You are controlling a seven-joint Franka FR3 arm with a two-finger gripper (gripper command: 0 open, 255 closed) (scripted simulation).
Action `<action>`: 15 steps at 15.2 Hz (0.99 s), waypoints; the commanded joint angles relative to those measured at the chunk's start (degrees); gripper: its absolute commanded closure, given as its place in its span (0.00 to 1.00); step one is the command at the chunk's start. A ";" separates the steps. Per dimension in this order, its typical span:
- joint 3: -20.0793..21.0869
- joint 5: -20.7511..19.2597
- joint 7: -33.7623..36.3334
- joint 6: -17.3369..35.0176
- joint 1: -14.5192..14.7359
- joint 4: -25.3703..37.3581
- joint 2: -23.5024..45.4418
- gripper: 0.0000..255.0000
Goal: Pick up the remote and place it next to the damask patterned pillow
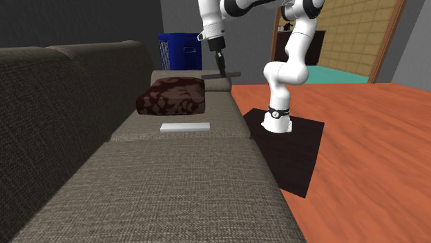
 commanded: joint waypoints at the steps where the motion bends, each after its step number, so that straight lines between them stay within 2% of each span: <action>1: -0.18 -0.15 -0.19 1.38 -0.11 -1.42 -0.06 1.00; 15: -1.37 -0.37 -1.24 12.76 -0.23 -10.16 2.67 1.00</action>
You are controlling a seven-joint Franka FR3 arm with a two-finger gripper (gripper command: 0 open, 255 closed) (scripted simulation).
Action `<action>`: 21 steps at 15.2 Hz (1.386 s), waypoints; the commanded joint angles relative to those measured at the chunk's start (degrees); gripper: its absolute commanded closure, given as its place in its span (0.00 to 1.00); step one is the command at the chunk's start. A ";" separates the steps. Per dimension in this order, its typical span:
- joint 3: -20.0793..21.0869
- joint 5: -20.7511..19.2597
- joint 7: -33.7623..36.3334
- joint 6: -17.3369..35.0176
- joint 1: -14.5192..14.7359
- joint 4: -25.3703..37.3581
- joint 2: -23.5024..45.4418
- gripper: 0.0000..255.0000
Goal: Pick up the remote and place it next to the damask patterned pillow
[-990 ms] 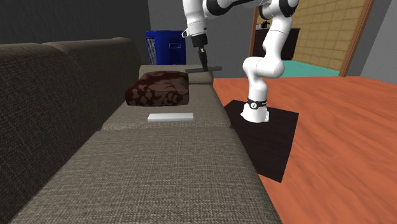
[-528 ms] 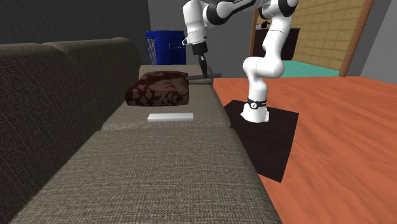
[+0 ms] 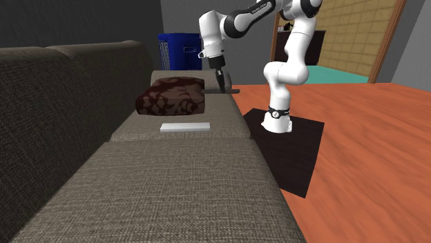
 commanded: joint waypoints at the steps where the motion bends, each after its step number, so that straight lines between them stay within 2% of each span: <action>1: -0.11 0.06 -0.04 1.78 0.05 -1.14 0.61 1.00; 18: -1.93 1.28 -2.39 16.82 0.65 -8.48 8.56 1.00; 21: -1.93 1.28 -2.39 16.82 0.65 -8.48 8.56 1.00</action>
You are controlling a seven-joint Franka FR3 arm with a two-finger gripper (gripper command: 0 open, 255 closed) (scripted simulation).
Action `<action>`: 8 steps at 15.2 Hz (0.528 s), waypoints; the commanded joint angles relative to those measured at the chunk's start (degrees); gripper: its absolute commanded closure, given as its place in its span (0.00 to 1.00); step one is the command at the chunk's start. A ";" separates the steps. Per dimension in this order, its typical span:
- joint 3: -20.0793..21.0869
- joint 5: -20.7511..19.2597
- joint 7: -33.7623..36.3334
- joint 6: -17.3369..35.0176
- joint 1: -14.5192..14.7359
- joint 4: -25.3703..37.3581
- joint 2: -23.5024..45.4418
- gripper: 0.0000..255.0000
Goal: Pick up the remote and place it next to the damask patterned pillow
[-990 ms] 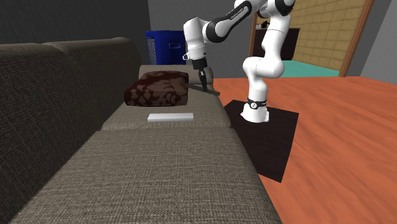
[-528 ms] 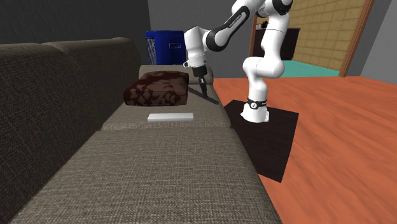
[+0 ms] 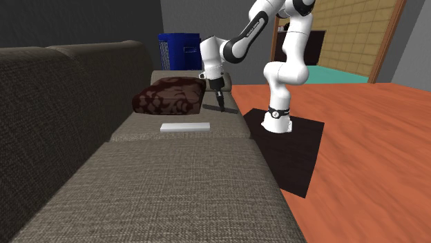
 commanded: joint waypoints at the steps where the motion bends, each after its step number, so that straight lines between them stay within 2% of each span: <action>1: 0.02 0.03 0.03 0.04 0.03 -0.08 0.03 1.00; 4: 0.02 0.03 0.03 0.04 0.03 -0.08 0.03 1.00; 5: 0.01 0.02 0.02 0.04 0.02 -0.08 0.04 0.00; 8: 0.01 0.03 0.01 0.04 0.02 -0.07 0.05 0.00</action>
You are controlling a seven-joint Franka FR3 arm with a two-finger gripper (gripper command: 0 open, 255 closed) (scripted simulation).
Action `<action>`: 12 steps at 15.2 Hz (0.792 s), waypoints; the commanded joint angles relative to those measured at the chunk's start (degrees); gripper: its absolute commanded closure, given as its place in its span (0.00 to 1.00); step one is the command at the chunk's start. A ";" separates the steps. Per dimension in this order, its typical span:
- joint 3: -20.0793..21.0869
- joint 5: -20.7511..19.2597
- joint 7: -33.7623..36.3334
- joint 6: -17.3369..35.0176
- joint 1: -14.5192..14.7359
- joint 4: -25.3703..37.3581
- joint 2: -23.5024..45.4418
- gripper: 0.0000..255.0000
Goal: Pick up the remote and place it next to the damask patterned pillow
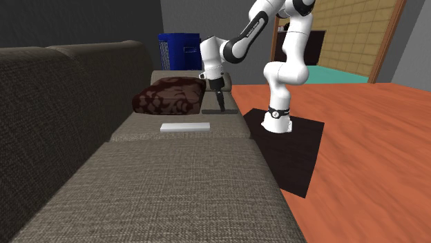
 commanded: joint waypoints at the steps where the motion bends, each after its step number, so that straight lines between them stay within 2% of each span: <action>1: 0.00 0.00 0.00 0.00 0.00 0.00 0.00 0.00; 2: 0.01 0.00 0.01 0.00 0.00 -0.01 -0.01 0.00; 6: 0.49 -0.70 0.69 -8.29 -0.37 5.30 -3.10 0.00; 12: 0.49 -0.69 0.68 -8.29 -0.38 5.30 -3.10 0.00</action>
